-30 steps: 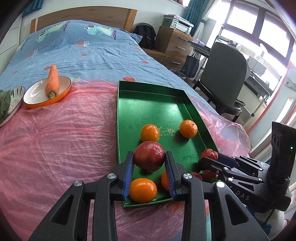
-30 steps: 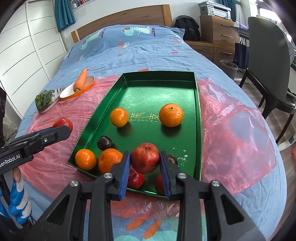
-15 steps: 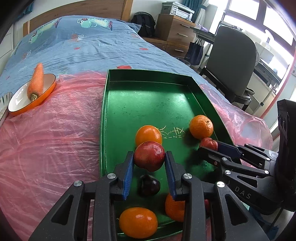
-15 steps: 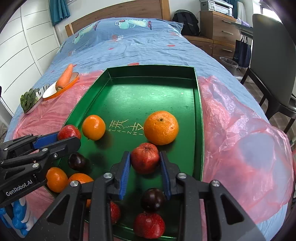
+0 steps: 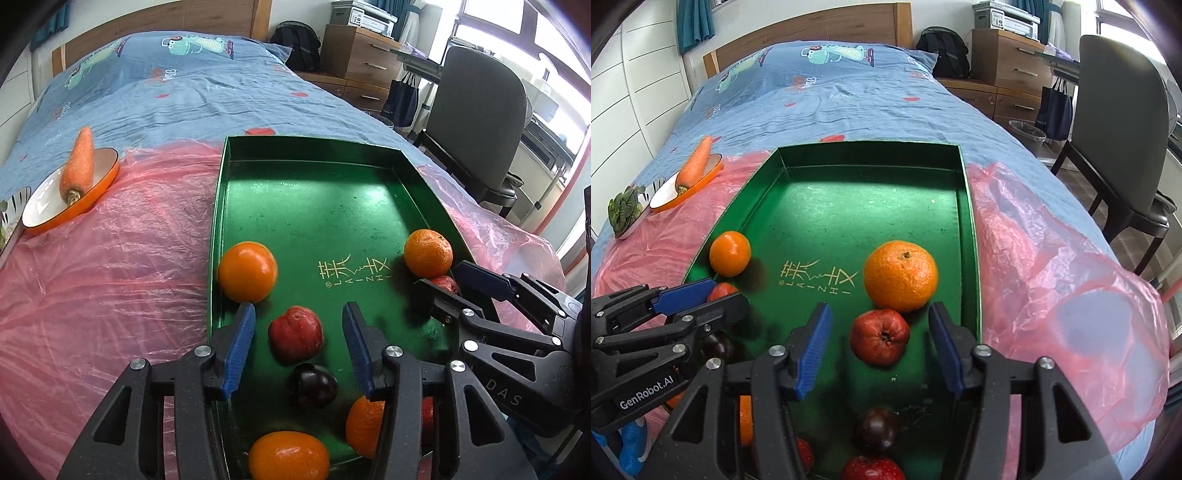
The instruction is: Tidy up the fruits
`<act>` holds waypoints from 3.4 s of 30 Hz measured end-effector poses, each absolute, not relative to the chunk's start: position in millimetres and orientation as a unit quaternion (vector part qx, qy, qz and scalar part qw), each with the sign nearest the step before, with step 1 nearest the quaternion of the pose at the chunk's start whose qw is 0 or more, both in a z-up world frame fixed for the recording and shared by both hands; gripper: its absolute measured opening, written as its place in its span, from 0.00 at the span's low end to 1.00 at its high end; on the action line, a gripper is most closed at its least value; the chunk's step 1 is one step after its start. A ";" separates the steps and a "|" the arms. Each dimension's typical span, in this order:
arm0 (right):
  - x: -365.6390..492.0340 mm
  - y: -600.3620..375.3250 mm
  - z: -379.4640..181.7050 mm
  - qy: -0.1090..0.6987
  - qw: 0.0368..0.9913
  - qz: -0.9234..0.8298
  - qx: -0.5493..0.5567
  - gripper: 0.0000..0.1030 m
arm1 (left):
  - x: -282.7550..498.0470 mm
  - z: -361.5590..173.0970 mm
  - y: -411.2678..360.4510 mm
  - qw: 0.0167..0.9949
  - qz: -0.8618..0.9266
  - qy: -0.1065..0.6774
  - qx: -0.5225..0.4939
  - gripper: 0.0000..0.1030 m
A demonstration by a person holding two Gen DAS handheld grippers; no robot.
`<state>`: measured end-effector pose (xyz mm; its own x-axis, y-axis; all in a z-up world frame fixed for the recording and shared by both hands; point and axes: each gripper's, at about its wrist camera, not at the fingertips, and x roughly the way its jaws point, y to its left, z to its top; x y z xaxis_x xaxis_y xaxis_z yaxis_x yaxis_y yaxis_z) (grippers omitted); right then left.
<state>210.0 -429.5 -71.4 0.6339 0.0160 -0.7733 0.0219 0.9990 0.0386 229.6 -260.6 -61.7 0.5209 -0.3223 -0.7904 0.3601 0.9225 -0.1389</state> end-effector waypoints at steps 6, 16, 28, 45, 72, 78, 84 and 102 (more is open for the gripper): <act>205.4 -426.6 -58.2 0.416 0.909 -0.009 0.018 1.00 | 224.5 -49.8 -255.3 0.877 -0.194 0.439 0.023 0.46; 186.6 -415.3 -43.2 0.411 0.911 -0.013 0.020 1.00 | 205.6 -26.9 -226.6 0.888 -0.186 0.421 0.014 0.53; 148.5 -351.3 -18.6 0.396 0.918 0.016 0.011 1.00 | 165.0 -16.0 -141.2 0.901 -0.104 0.420 0.002 0.53; 94.1 -257.7 -2.0 0.367 0.929 0.040 -0.032 1.00 | 101.5 -3.1 -48.3 0.918 -0.049 0.394 -0.026 0.75; 61.6 -259.1 6.7 0.344 0.939 -0.004 -0.019 1.00 | 77.1 3.8 -4.4 0.924 -0.005 0.381 -0.038 0.98; 61.4 -265.2 4.9 0.346 0.938 -0.011 -0.011 1.00 | 76.7 4.0 -4.3 0.924 -0.006 0.381 -0.038 0.98; 62.1 -266.4 2.3 0.349 0.937 -0.013 -0.010 1.00 | 77.1 2.9 -3.8 0.924 -0.013 0.382 -0.034 0.98; 61.5 -282.4 -12.6 0.363 0.931 -0.042 -0.003 1.00 | 82.2 -6.5 11.1 0.926 -0.008 0.374 -0.046 0.98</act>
<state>61.5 -282.4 -12.6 0.7324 -0.0811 -0.6760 0.0765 0.9964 -0.0366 82.2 11.1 -6.5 0.7200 -0.0485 -0.6923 -0.0204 0.9957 -0.0909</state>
